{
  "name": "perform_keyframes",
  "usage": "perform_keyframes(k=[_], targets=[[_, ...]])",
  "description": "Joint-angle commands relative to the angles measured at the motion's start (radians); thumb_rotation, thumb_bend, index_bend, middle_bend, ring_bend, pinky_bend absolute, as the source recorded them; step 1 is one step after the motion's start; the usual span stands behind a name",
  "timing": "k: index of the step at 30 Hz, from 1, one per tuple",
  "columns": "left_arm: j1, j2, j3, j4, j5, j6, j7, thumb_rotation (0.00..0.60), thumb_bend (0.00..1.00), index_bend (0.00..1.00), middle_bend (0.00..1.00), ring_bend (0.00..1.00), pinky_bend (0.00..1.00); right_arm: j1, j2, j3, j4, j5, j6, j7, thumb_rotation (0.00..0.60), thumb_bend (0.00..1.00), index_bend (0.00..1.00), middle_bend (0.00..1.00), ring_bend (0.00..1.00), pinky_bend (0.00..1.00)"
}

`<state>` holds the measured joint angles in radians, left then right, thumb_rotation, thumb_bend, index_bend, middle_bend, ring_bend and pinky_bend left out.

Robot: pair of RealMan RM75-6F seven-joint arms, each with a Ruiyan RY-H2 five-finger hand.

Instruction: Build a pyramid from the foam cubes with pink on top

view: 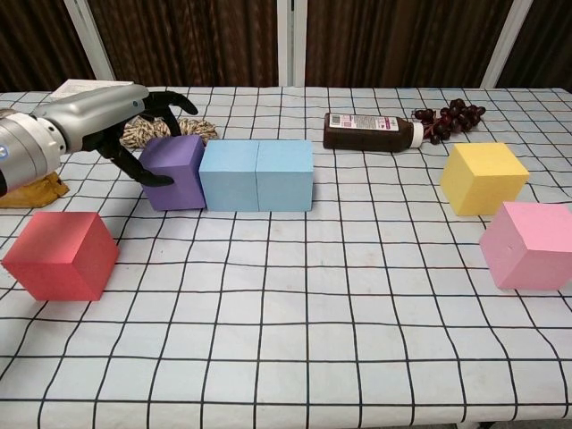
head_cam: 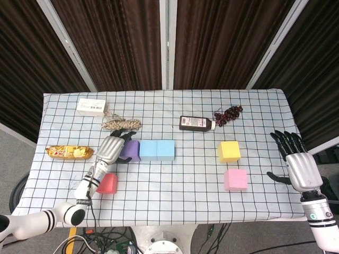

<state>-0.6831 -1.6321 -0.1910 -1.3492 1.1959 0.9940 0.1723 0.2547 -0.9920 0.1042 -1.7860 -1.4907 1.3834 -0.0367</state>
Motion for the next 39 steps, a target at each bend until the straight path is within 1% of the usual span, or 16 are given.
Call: perform_keyframes(k=[1,13,25,39], targets=[[0.000,-0.009,0.002,0.010,0.007,0.011,0.005,0.600,0.21,0.16,0.41,0.11,0.16,0.000,0.000,0.000,-0.002,-0.001,-0.002,-0.001,0.600,0.00,0.00,0.06,0.00,0.00],[-0.007,-0.027,0.008,0.048,0.013,0.008,0.011,0.600,0.21,0.16,0.41,0.11,0.16,0.001,-0.003,0.004,-0.001,0.011,-0.016,-0.019,0.600,0.00,0.00,0.06,0.00,0.00],[-0.016,-0.046,0.003,0.073,0.010,-0.002,0.000,0.600,0.21,0.16,0.41,0.11,0.16,-0.003,0.001,0.005,-0.003,0.016,-0.019,-0.023,0.600,0.00,0.00,0.06,0.00,0.00],[-0.022,-0.043,-0.002,0.071,0.005,-0.012,-0.005,0.600,0.21,0.16,0.41,0.11,0.16,0.000,-0.003,0.008,0.000,0.020,-0.028,-0.030,0.600,0.00,0.00,0.06,0.00,0.00]])
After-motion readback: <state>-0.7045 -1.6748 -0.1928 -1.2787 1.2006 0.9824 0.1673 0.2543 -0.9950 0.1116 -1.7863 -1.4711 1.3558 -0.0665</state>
